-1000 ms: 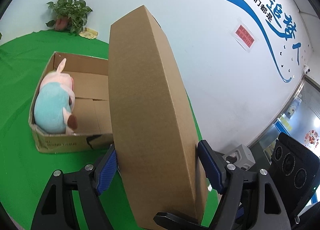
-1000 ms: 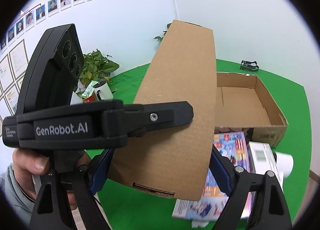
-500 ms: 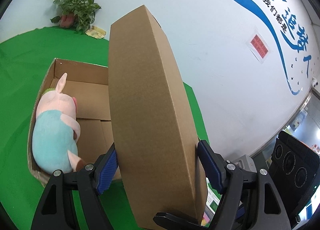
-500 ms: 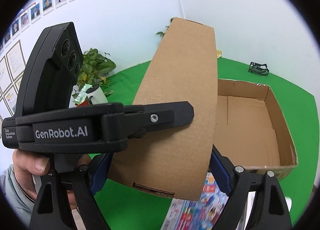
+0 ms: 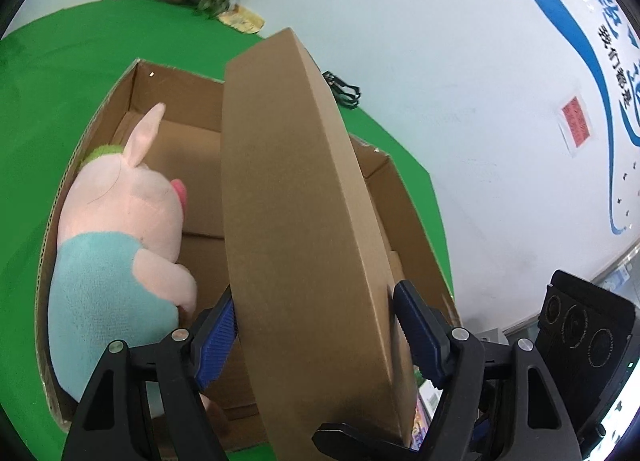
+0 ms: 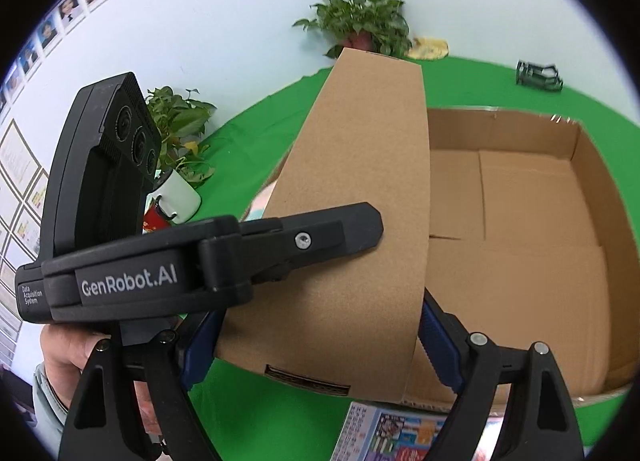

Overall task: Organize objects
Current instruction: 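Lift the brown cardboard box upright and carry it into the open box, then lower the brown box beside the plush pig and open the left gripper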

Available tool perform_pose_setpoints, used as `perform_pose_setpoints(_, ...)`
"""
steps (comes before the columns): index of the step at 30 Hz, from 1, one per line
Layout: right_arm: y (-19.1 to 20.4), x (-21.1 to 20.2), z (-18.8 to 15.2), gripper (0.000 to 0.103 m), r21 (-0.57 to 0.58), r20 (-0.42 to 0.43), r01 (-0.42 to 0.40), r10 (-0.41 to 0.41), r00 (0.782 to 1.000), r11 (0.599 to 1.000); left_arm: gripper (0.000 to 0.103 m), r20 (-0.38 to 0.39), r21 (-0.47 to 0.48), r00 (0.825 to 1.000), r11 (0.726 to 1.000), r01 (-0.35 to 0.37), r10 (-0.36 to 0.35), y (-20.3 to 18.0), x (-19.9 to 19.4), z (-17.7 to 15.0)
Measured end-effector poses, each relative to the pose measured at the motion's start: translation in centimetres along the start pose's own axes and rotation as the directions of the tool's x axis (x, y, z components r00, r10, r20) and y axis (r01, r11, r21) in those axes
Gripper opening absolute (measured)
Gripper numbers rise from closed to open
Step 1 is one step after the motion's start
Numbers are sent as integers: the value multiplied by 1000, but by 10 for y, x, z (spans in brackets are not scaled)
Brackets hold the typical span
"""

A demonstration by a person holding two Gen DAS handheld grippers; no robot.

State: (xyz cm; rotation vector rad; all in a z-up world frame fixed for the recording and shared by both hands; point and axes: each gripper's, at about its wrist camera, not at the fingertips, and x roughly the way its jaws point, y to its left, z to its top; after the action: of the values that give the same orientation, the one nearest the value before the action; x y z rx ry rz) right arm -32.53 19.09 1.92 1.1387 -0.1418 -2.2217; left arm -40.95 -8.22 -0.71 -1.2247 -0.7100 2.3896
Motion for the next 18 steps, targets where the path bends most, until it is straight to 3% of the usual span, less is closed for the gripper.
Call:
perform_pose_setpoints(8,-18,27,-11,85,45,-45,-40,42,998,998,71,-19,52,991,990,-129,130,-2,16,-5)
perform_pose_setpoints(18,-6,15,-23,84,38,-55,-40,42,998,998,72,-29,67,989,987,-144,146,-12,13,-11)
